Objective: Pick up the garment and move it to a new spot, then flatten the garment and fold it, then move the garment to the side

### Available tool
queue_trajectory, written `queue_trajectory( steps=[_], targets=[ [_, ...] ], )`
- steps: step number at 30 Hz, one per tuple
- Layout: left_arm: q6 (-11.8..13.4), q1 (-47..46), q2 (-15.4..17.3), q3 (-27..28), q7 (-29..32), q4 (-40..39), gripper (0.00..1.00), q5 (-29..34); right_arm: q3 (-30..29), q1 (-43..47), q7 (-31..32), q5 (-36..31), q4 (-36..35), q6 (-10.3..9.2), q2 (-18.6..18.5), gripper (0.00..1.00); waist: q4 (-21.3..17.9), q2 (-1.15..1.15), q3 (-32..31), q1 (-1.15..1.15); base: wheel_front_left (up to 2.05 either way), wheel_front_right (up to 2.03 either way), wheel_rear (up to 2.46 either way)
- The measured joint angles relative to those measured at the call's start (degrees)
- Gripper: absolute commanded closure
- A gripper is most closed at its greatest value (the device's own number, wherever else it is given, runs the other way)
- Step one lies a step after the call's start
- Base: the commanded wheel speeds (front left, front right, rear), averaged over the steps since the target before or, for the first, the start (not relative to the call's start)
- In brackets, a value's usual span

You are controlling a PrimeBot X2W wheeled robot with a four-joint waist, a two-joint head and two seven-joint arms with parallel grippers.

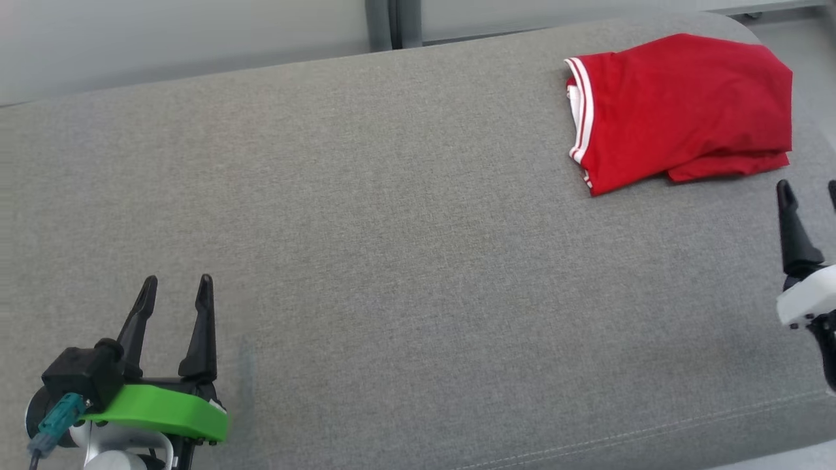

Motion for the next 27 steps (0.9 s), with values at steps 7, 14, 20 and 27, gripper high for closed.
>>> queue_trajectory(
  steps=[7,14,20,27],
  targets=[
    [0.0,1.7,-0.4,-0.6,-0.3,1.4,0.00,0.4,2.6,4.0,-0.1,-3.7,-4.2,-1.60,3.9,0.00,3.5,0.00,-3.5,0.00,0.00,0.00,0.00],
    [0.0,3.9,-0.4,-0.6,-0.4,3.7,0.00,0.8,3.2,8.4,-0.2,-7.4,-5.1,-2.76,5.3,0.00,6.2,0.00,-6.8,0.00,0.00,0.00,0.00],
    [0.0,5.2,-0.2,-0.3,-0.4,5.2,0.00,1.4,3.3,10.3,-0.2,-10.0,-7.3,-3.12,7.3,0.00,8.5,0.00,-9.2,0.00,0.00,0.00,0.00],
    [0.0,5.4,0.4,-0.4,-0.4,5.5,0.00,1.4,3.2,11.6,-0.2,-12.3,-8.9,-3.53,8.7,0.00,10.4,0.00,-10.5,0.00,0.00,0.00,0.00]
  ],
)
